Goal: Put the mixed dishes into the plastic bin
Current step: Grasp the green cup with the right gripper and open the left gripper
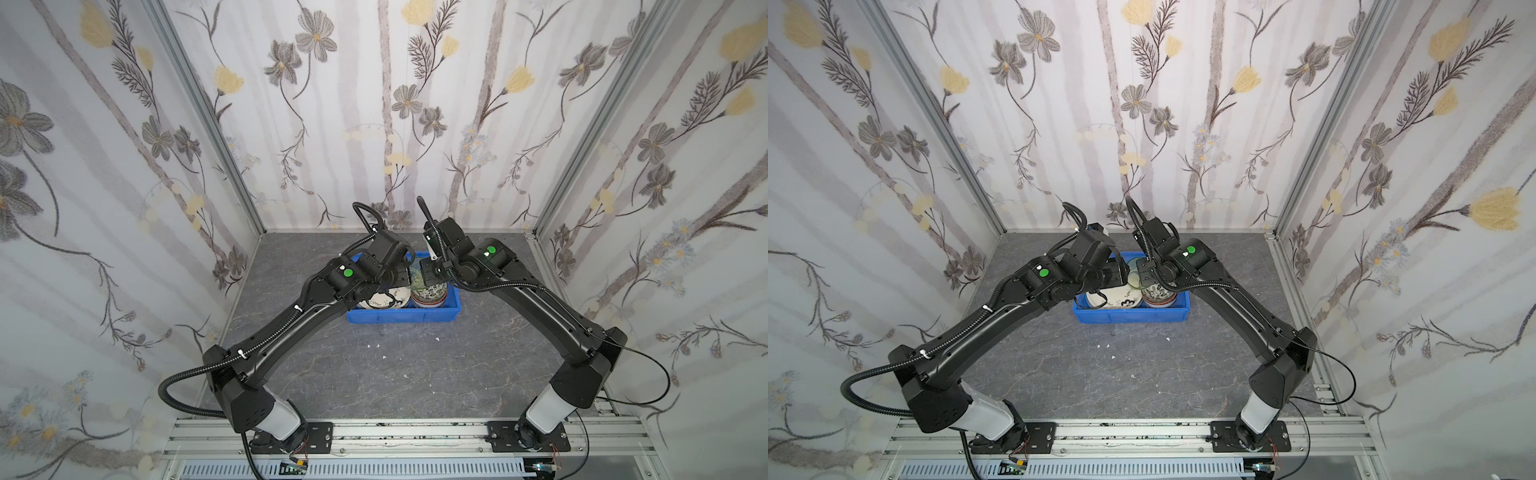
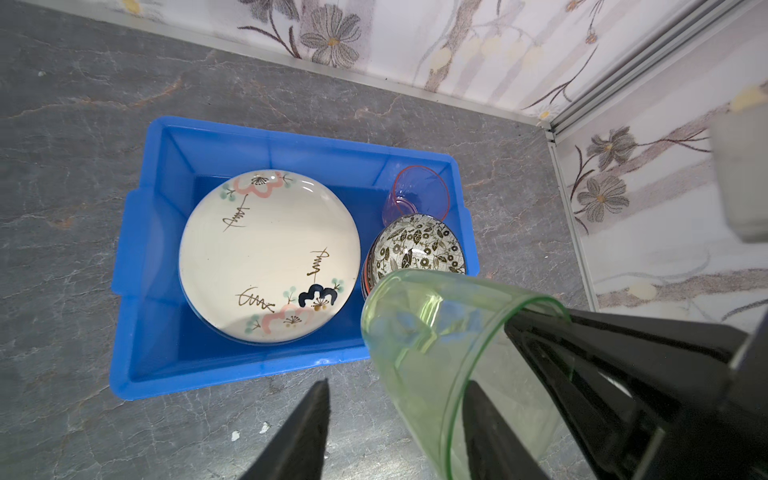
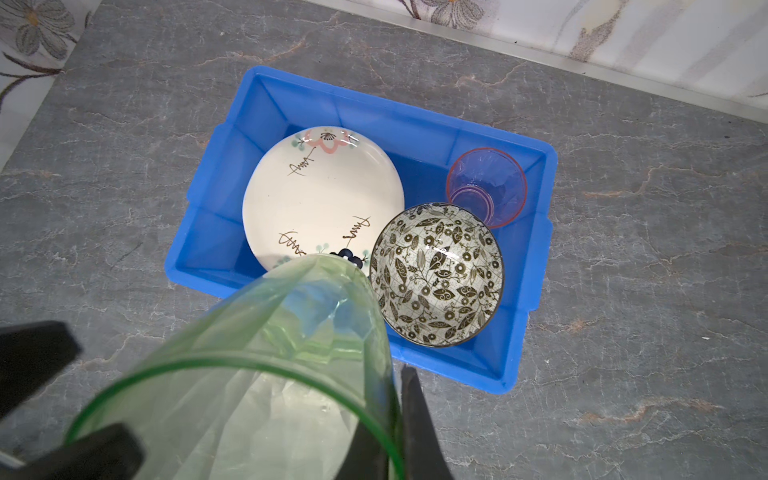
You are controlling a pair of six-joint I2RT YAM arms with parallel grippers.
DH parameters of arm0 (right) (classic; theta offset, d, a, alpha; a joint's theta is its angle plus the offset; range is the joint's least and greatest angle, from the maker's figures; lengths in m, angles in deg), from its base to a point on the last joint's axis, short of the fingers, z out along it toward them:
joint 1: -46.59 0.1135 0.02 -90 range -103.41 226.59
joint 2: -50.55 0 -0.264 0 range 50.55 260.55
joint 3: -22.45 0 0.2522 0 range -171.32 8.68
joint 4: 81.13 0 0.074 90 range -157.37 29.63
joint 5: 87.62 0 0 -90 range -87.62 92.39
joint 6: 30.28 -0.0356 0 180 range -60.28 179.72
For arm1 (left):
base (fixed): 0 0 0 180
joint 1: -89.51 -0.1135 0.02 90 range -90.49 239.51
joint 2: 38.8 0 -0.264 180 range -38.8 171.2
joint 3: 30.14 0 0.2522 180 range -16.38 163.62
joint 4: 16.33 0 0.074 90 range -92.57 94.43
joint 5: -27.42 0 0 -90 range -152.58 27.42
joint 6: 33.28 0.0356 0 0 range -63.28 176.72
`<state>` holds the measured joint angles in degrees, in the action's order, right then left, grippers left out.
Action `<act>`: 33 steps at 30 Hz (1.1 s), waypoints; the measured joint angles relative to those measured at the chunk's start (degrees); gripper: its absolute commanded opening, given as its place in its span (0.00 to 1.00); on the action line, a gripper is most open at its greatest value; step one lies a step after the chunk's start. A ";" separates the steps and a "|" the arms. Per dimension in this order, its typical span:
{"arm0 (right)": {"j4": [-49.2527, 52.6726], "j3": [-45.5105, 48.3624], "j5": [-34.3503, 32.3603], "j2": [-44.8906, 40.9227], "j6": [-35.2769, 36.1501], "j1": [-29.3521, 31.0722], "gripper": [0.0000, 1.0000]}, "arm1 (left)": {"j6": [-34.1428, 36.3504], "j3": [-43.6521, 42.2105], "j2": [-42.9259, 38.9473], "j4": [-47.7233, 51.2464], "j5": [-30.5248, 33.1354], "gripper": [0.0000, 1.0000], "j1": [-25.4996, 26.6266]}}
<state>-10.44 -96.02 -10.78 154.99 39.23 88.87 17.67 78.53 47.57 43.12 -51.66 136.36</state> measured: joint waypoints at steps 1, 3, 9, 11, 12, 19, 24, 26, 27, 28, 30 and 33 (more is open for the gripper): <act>0.00 0.17 0.02 -0.02 0.02 -0.39 0.00 | 0.07 0.00 -0.72 0.00 0.11 0.76 -0.31; 0.02 0.39 0.11 -0.02 0.37 -1.25 0.00 | 0.07 -0.02 -2.16 0.00 0.35 0.85 -0.87; 0.04 -1.09 1.51 0.92 2.27 -5.14 0.00 | -0.02 -3.82 -9.75 -0.02 1.62 1.00 -3.37; -0.04 -2.82 2.32 2.23 2.97 -6.82 0.00 | -0.33 -6.23 -12.68 -0.07 1.77 1.00 -4.42; 0.00 -3.96 2.69 3.17 3.39 -7.74 0.00 | -0.39 -7.65 -14.16 -0.02 1.68 1.00 -5.03; 0.15 -14.32 4.61 11.04 5.99 -13.97 0.00 | -2.38 -17.84 -23.12 0.24 0.57 1.00 -7.87; 0.35 -21.90 6.36 18.03 7.43 -17.97 0.00 | -4.50 -24.39 -28.48 0.42 -0.46 1.00 -9.05; 0.28 -23.19 7.54 20.13 7.61 -19.26 0.00 | -5.31 -26.43 -30.14 0.44 -0.66 1.00 -9.31; 0.28 -23.50 8.17 21.14 7.72 -19.93 0.00 | -5.84 -27.34 -30.93 0.44 -0.70 1.00 -9.46; 0.24 -23.58 8.66 22.16 7.74 -20.55 0.00 | -6.21 -28.20 -31.65 0.46 -0.81 1.00 -9.57; 0.24 -23.61 9.07 23.61 7.76 -21.33 0.00 | -6.86 -29.44 -32.70 0.46 -1.07 1.00 -9.84; 0.24 -23.61 9.88 25.16 8.02 -21.99 0.00 | -7.98 -30.82 -33.94 0.50 -1.11 1.00 -9.97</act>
<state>-10.20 -119.63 -0.90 180.15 47.25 66.88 9.69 47.71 13.63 43.62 -52.77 126.40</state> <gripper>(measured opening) 0.063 0.997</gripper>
